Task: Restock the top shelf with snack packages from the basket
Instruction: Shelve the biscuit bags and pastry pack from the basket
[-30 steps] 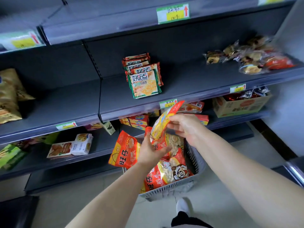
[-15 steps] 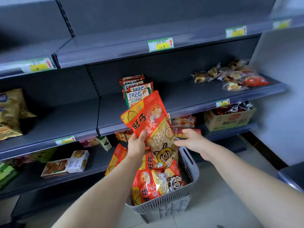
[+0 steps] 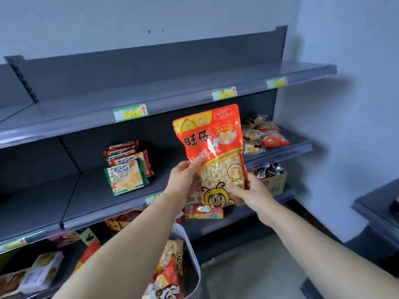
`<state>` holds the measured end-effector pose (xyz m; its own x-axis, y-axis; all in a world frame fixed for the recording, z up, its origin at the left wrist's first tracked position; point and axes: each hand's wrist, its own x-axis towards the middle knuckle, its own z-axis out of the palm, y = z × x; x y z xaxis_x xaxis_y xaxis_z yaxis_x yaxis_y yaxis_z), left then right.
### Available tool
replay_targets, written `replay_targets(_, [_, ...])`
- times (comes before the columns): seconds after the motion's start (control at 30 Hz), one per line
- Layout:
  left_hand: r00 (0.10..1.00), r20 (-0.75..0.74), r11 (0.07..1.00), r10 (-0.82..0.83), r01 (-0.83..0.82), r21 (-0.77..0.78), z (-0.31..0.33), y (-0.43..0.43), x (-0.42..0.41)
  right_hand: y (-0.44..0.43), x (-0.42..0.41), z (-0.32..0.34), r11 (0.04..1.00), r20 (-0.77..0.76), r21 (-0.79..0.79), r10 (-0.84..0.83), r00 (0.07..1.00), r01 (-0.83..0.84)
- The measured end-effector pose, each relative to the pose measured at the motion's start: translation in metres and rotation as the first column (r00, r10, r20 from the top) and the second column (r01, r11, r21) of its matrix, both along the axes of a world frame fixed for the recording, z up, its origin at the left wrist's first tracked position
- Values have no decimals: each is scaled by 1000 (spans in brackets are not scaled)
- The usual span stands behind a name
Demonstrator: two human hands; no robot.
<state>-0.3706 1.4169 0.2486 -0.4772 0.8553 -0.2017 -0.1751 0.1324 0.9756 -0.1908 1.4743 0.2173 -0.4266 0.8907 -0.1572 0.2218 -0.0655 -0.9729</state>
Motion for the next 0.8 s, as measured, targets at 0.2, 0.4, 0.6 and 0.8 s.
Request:
replay_targets(0.2, [959,-173,973,-224,230,19,47,77,64,76,56,53,988,-159,105,-91,983,109])
replay_targets(0.4, [956,-251,978,-150,181,106,114,148,85,150,65,119,959,-199,249,-85,976,134])
replay_targets(0.6, [948,-318,967,-21,100,235,187,238,66,234,42,177,873,-122,462,-112,986,156])
replay_targets(0.8, [930,-368,965,-11,107,239,227,351,23,349,7,201,765,181,628,-324,929,144])
